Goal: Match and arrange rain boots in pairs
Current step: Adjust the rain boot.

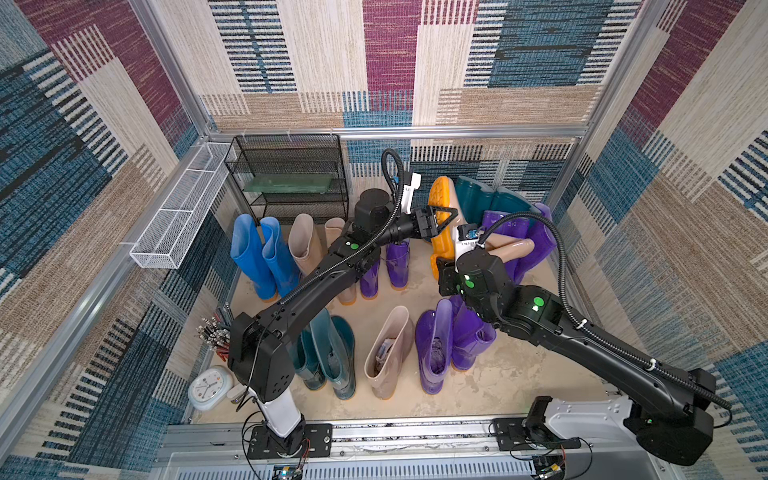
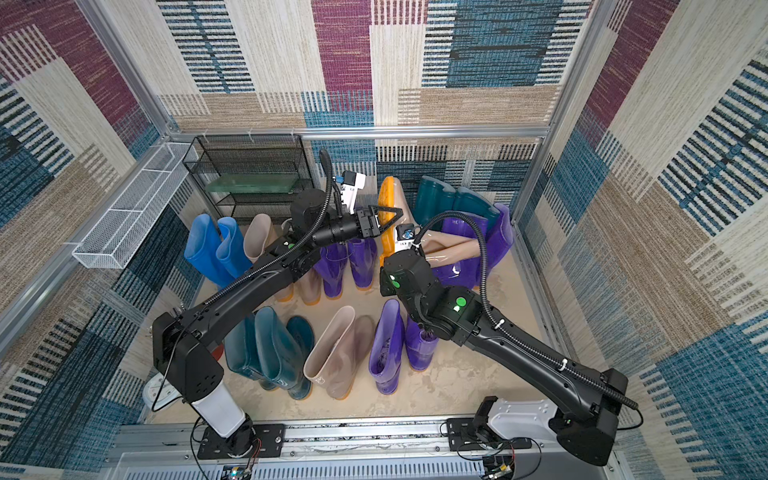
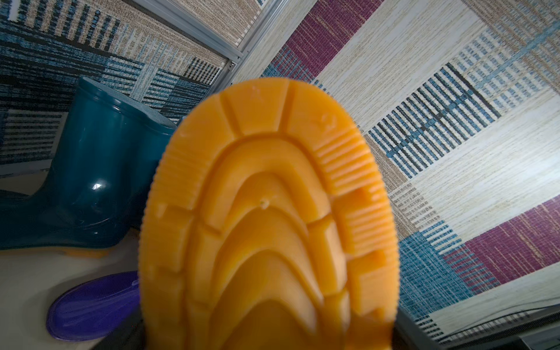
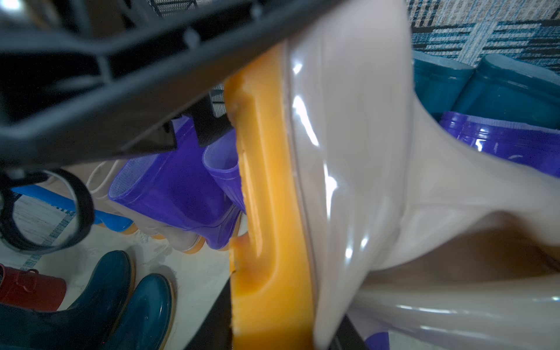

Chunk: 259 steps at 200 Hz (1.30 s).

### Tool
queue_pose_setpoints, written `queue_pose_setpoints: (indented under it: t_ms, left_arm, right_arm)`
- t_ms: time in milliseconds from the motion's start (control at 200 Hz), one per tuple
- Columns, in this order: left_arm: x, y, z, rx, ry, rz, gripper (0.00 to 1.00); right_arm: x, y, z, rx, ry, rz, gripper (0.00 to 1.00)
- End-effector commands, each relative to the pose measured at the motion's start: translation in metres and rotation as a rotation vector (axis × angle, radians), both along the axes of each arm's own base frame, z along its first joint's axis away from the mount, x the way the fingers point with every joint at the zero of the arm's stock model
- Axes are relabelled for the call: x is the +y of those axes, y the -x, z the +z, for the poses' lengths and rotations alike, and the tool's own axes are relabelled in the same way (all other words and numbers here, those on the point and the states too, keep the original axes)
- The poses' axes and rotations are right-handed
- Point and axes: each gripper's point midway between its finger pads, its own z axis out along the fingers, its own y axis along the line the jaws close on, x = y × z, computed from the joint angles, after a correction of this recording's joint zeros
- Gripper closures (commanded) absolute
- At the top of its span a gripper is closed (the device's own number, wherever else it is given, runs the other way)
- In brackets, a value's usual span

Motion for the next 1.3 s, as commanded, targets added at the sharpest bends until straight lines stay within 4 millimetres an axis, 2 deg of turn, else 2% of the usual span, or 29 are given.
queue_pose_setpoints:
  t_ms: [0, 55, 105, 155, 255, 351, 501, 656, 681, 751, 856, 997, 1177, 1292]
  left_arm:
    - [0.0, 0.015, 0.008, -0.08, 0.005, -0.057, 0.34]
    - [0.005, 0.014, 0.013, -0.089, 0.031, -0.048, 0.52]
    - [0.01, 0.011, 0.018, -0.088, 0.067, -0.042, 0.68]
    - [0.016, 0.007, 0.023, -0.079, 0.097, -0.038, 0.8]
    - [0.035, -0.007, 0.032, -0.072, 0.136, -0.013, 1.0]
    - [0.053, -0.018, 0.047, -0.076, 0.183, -0.012, 1.0]
    - [0.072, -0.021, 0.075, -0.109, 0.251, -0.028, 1.0]
    - [0.082, -0.008, 0.113, -0.163, 0.337, -0.088, 1.0]
    - [0.086, -0.004, 0.123, -0.201, 0.36, -0.093, 1.0]
    - [0.095, -0.001, 0.134, -0.223, 0.395, -0.089, 1.0]
    - [0.11, 0.001, 0.148, -0.25, 0.446, -0.08, 1.0]
    - [0.118, 0.003, 0.152, -0.269, 0.475, -0.072, 1.0]
    - [0.123, 0.004, 0.154, -0.276, 0.493, -0.062, 1.0]
    - [0.125, 0.006, 0.157, -0.288, 0.506, -0.058, 1.0]
  right_arm:
    - [0.008, -0.007, 0.033, -0.103, -0.087, 0.01, 0.98]
    - [0.01, -0.006, 0.033, -0.104, -0.095, 0.02, 0.84]
    - [0.012, -0.006, 0.032, -0.097, -0.091, 0.03, 0.57]
    - [0.013, -0.004, 0.033, -0.087, -0.09, 0.043, 0.4]
    - [0.004, 0.003, 0.036, -0.077, -0.101, 0.031, 0.23]
    - [-0.013, 0.011, 0.044, -0.089, -0.129, 0.028, 0.11]
    - [-0.05, 0.014, 0.058, -0.093, -0.228, -0.003, 0.07]
    - [-0.094, 0.006, 0.068, -0.116, -0.416, -0.048, 0.02]
    - [-0.098, 0.005, 0.069, -0.12, -0.451, -0.046, 0.01]
    - [-0.109, 0.0, 0.07, -0.127, -0.561, -0.036, 0.02]
    - [-0.115, -0.01, 0.071, -0.119, -0.735, 0.014, 0.05]
    - [-0.104, -0.022, 0.085, -0.132, -0.908, 0.155, 0.05]
    - [-0.083, -0.039, 0.086, -0.071, -0.99, 0.25, 0.05]
    - [-0.074, -0.041, 0.092, -0.083, -1.048, 0.308, 0.05]
